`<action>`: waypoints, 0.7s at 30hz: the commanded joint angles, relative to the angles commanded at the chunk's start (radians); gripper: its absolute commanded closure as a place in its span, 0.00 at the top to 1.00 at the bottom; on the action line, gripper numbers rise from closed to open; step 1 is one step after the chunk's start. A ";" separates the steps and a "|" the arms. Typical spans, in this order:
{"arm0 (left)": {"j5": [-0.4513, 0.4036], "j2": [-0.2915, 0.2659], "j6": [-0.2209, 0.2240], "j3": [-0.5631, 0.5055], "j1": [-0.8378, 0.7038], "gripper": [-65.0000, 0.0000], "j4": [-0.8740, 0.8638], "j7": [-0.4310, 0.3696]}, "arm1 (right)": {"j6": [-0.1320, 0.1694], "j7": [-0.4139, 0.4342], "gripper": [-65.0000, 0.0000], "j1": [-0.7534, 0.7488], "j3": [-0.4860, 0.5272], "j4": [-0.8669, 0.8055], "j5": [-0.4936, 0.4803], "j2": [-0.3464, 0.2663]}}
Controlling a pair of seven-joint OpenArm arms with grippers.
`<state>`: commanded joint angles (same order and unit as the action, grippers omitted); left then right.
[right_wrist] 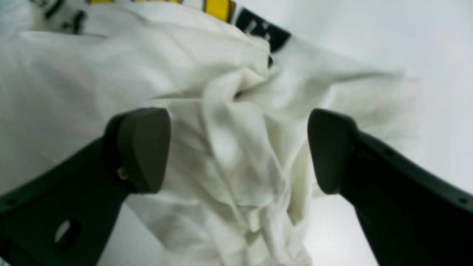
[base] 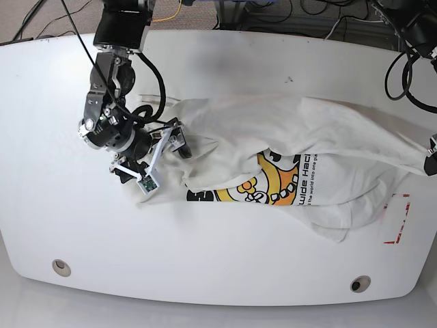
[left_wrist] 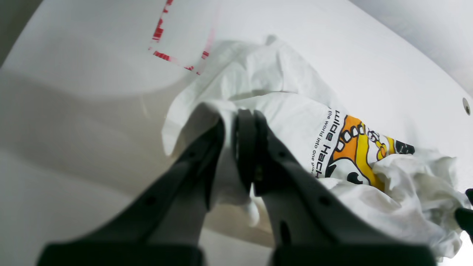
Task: Layout the t-shirt on the table in an organized manner, then fold the t-shirt properly
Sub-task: 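Hold the shirt corner with the right gripper and pull it taut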
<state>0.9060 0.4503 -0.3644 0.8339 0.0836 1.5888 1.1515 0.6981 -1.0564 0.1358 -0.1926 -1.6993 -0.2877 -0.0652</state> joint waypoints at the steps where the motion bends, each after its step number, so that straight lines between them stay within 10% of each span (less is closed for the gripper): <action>1: 0.000 0.000 0.000 0.000 0.000 0.01 0.000 0.000 | 0.000 0.000 0.85 0.000 0.000 0.012 0.000 -0.003; 15: -0.003 0.000 0.000 -0.002 0.000 0.01 -0.002 0.000 | 0.000 -0.012 0.09 -0.020 0.002 0.017 0.000 0.000; 21: -0.003 -0.002 0.000 -0.005 0.003 0.01 -0.002 0.000 | 0.000 -0.012 0.10 -0.041 0.002 -0.032 0.002 0.000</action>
<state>0.9030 0.4488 -0.3644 0.8293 0.0867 1.5873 1.1515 0.6981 -1.0687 0.0944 -0.1910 -1.7315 -0.2862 -0.0652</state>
